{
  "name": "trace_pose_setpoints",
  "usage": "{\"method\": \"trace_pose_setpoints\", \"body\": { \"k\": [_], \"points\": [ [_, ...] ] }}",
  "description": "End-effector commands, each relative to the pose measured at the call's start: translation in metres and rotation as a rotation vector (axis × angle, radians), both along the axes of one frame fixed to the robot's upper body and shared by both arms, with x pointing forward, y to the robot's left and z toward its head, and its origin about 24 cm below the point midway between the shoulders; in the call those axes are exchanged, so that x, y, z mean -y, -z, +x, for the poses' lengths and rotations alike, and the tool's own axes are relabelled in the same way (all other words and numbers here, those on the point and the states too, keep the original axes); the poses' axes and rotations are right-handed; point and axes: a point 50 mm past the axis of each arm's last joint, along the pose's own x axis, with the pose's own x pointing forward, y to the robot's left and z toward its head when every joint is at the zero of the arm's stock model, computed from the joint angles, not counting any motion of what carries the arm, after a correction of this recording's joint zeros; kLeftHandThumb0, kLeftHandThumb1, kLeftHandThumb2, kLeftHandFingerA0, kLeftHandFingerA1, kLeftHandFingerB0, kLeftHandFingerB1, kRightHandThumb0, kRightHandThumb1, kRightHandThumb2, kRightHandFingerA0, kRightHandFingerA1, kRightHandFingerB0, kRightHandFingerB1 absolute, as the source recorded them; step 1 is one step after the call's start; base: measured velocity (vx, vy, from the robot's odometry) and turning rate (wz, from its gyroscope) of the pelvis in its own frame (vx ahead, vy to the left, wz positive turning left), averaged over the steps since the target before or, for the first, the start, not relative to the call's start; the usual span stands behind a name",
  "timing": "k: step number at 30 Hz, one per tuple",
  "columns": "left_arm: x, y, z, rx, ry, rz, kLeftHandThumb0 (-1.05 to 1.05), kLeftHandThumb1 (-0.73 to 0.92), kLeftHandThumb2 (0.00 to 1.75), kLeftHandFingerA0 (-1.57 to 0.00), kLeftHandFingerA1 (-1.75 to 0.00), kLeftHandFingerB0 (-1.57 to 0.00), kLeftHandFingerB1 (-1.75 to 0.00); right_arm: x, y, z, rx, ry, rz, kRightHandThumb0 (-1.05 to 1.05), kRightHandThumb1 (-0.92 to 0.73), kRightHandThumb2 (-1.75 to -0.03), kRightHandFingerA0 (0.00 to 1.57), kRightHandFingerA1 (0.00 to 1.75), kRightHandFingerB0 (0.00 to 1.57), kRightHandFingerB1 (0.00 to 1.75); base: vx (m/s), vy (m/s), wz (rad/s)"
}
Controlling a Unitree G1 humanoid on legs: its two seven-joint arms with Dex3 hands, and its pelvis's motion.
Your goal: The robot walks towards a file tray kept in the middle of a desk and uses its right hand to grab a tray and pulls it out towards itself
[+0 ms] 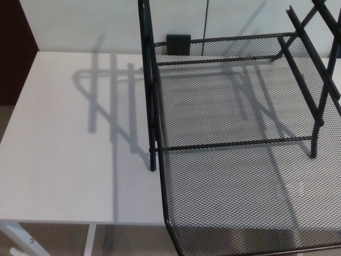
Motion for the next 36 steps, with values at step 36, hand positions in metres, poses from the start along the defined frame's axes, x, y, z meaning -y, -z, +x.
{"method": "trace_pose_setpoints", "body": {
  "k": [36],
  "points": [
    [0.0,-0.005,0.004,-0.001,0.09,0.062,-0.12,0.54,0.55,-0.52,-0.45,-0.4,-0.38,-0.199,0.189,0.086,-0.634,-0.134,1.271,-0.54,-0.84,-0.64,0.45,0.5,0.36,0.42,0.0,0.0,0.0]
  ]
}}
